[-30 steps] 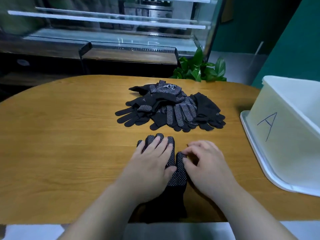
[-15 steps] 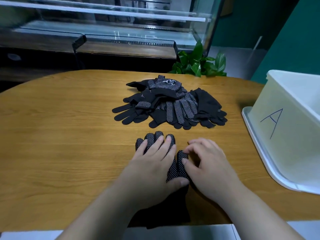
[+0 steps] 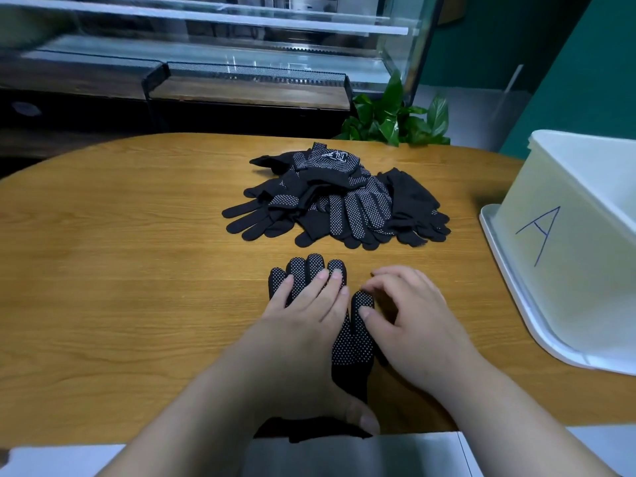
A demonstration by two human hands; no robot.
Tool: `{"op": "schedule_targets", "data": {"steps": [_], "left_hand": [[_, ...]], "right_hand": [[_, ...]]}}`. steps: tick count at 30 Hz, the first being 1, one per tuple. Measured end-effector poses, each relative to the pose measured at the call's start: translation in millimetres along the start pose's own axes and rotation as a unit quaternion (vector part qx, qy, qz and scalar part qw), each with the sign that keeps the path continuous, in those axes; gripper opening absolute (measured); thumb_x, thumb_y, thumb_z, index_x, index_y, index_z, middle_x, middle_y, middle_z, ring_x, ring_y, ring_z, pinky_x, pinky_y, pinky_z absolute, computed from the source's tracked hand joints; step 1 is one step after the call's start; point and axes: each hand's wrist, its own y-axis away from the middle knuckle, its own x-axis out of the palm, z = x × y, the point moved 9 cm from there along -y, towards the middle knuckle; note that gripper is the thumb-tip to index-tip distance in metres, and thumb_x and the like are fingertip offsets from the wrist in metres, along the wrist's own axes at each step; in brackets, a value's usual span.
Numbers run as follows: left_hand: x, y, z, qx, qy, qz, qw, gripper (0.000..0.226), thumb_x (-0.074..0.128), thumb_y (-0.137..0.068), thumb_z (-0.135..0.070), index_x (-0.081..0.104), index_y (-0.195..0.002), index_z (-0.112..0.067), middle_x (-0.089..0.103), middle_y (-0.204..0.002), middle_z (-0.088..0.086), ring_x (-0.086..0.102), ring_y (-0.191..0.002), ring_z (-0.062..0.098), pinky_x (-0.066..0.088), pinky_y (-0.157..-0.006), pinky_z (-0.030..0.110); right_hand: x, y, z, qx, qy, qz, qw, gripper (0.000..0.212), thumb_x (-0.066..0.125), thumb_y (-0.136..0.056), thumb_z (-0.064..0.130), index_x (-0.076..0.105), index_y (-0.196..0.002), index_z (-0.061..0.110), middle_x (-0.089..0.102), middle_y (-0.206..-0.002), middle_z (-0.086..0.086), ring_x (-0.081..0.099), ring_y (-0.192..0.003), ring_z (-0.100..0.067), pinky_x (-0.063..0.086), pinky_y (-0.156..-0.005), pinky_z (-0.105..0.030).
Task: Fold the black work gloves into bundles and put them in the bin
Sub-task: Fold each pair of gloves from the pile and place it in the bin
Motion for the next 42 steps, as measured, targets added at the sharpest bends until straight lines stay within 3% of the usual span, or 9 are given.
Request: {"op": "schedule_targets", "data": {"steps": [5, 11, 14, 23, 25, 28, 31, 35, 42], "left_hand": [[0.6, 0.1, -0.2, 0.000, -0.014, 0.010, 1.000, 0.148, 0.033, -0.047, -0.103, -0.029, -0.150, -0.018, -0.040, -0.156, -0.001, -0.040, -0.141, 0.012, -0.015, -0.120, 0.049], [-3.5, 5.8, -1.6, 0.000, -0.012, -0.026, 1.000, 0.122, 0.004, -0.065, -0.097, -0.024, -0.153, -0.016, -0.036, -0.158, -0.001, -0.039, -0.141, 0.013, -0.013, -0.121, 0.050], [-0.9, 5.2, -1.8, -0.005, -0.022, -0.021, 1.000, 0.111, -0.001, -0.072, -0.091, -0.023, -0.153, -0.019, -0.035, -0.158, -0.002, -0.037, -0.143, 0.012, -0.011, -0.121, 0.051], [2.5, 1.5, -0.5, -0.007, -0.020, -0.010, 1.000, 0.138, 0.019, -0.054, -0.103, -0.023, -0.153, -0.016, -0.036, -0.158, -0.002, -0.037, -0.143, 0.011, -0.014, -0.120, 0.051], [0.3, 3.5, -1.1, -0.002, -0.009, -0.015, 1.000, 0.133, 0.016, -0.059, -0.102, -0.022, -0.154, -0.016, -0.034, -0.159, -0.002, -0.037, -0.142, 0.011, -0.013, -0.121, 0.050], [-9.9, 7.8, 2.1, -0.012, 0.021, -0.030, 0.999, 0.120, 0.012, -0.069, -0.096, -0.022, -0.154, -0.018, -0.032, -0.160, -0.005, -0.036, -0.142, 0.008, -0.012, -0.122, 0.047], [-17.0, 6.9, 20.4, -0.065, 0.021, -0.060, 0.996, 0.111, 0.003, -0.073, -0.091, -0.022, -0.154, -0.019, -0.031, -0.160, -0.006, -0.034, -0.144, 0.009, -0.012, -0.122, 0.045], [-5.1, 4.3, 35.2, -0.108, 0.018, -0.030, 0.994, 0.109, -0.002, -0.071, -0.087, -0.019, -0.155, -0.018, -0.030, -0.161, -0.003, -0.033, -0.144, 0.010, -0.014, -0.121, 0.046], [-0.9, 6.2, 36.2, -0.126, 0.006, -0.036, 0.991, 0.112, -0.001, -0.072, -0.089, -0.020, -0.153, -0.015, -0.029, -0.161, 0.001, -0.030, -0.146, 0.014, -0.010, -0.123, 0.046]], "right_hand": [[4.2, 8.0, 3.1, -0.016, 0.025, 0.059, 0.998, 0.043, 0.062, -0.090, 0.049, 0.057, -0.130, 0.035, 0.040, -0.141, 0.018, 0.021, -0.141, -0.003, 0.014, -0.121, -0.030], [5.9, 7.5, 2.6, -0.009, 0.031, 0.072, 0.997, 0.047, 0.059, -0.091, 0.053, 0.055, -0.136, 0.038, 0.037, -0.149, 0.017, 0.014, -0.147, -0.007, 0.010, -0.124, -0.038], [6.6, 8.2, 2.1, -0.006, 0.034, 0.084, 0.996, 0.047, 0.056, -0.094, 0.054, 0.052, -0.139, 0.042, 0.033, -0.153, 0.018, 0.010, -0.149, -0.007, 0.008, -0.125, -0.039], [9.1, 9.6, 1.6, -0.014, 0.047, 0.096, 0.994, 0.049, 0.051, -0.096, 0.055, 0.047, -0.144, 0.045, 0.030, -0.157, 0.021, 0.009, -0.148, -0.003, 0.004, -0.125, -0.034], [7.9, 6.0, 0.8, -0.012, 0.018, 0.080, 0.997, 0.046, 0.052, -0.094, 0.055, 0.055, -0.138, 0.041, 0.038, -0.153, 0.019, 0.017, -0.147, -0.004, 0.011, -0.124, -0.035], [4.4, -4.1, 3.2, -0.014, -0.016, 0.051, 0.998, 0.043, 0.053, -0.096, 0.044, 0.056, -0.138, 0.033, 0.045, -0.148, 0.018, 0.024, -0.145, -0.003, 0.015, -0.121, -0.026], [9.4, -13.4, 13.2, -0.026, -0.023, 0.061, 0.998, 0.047, 0.053, -0.100, 0.034, 0.045, -0.147, 0.033, 0.036, -0.154, 0.020, 0.016, -0.148, -0.002, 0.011, -0.124, -0.030], [26.9, -16.7, 25.8, -0.053, 0.026, 0.123, 0.991, 0.055, 0.040, -0.103, 0.042, 0.027, -0.156, 0.035, 0.014, -0.163, 0.024, -0.004, -0.150, 0.002, -0.001, -0.125, -0.037], [31.2, -13.6, 26.0, -0.056, 0.069, 0.129, 0.988, 0.056, 0.038, -0.102, 0.049, 0.026, -0.156, 0.036, 0.014, -0.163, 0.024, -0.001, -0.151, 0.000, -0.003, -0.125, -0.039]]}}
